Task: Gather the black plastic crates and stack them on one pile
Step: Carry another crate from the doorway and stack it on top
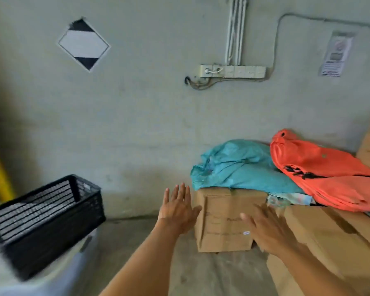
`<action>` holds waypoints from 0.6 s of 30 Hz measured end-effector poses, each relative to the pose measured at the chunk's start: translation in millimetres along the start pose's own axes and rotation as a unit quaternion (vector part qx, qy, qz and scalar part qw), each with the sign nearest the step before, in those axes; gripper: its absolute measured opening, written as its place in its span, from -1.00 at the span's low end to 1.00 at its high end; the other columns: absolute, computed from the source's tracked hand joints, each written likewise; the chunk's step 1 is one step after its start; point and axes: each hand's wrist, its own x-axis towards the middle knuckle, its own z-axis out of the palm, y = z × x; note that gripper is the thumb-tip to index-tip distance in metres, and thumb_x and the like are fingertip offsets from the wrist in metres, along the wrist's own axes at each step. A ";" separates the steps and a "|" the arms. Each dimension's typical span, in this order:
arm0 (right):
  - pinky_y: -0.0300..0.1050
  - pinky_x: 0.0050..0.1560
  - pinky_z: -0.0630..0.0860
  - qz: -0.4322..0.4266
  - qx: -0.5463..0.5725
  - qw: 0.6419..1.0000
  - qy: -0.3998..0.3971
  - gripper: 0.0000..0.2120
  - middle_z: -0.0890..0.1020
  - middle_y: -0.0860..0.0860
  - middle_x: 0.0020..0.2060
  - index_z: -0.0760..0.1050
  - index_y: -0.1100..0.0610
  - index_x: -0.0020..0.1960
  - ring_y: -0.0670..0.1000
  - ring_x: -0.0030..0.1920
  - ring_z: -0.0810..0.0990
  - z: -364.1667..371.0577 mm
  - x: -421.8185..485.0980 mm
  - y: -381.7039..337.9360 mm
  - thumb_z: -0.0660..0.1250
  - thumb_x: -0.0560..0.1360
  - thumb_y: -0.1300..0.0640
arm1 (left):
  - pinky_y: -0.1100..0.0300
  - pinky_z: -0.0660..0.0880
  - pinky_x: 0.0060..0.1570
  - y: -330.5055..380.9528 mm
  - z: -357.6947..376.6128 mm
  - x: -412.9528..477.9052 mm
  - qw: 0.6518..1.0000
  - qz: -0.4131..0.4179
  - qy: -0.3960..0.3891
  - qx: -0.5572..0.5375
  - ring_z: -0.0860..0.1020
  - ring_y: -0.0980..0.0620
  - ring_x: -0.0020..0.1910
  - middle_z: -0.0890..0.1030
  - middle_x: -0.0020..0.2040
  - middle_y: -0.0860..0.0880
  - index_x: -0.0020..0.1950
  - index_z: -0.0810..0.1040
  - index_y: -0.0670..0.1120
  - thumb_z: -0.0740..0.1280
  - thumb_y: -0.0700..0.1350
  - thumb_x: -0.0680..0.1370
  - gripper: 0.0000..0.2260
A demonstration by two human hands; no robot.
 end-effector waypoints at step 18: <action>0.18 0.54 0.03 -0.343 -0.042 0.933 -0.098 0.37 0.03 0.13 0.61 0.05 0.07 0.60 0.12 0.60 -0.02 105.1 155.9 -484.2 -0.68 -0.04 -0.49 | -0.07 -0.26 0.52 -468.2 26.5 -75.8 0.920 -0.388 0.052 -0.001 -0.20 -0.02 0.56 -0.18 0.59 -0.06 0.56 -0.17 -0.12 -0.10 0.25 0.57 -0.31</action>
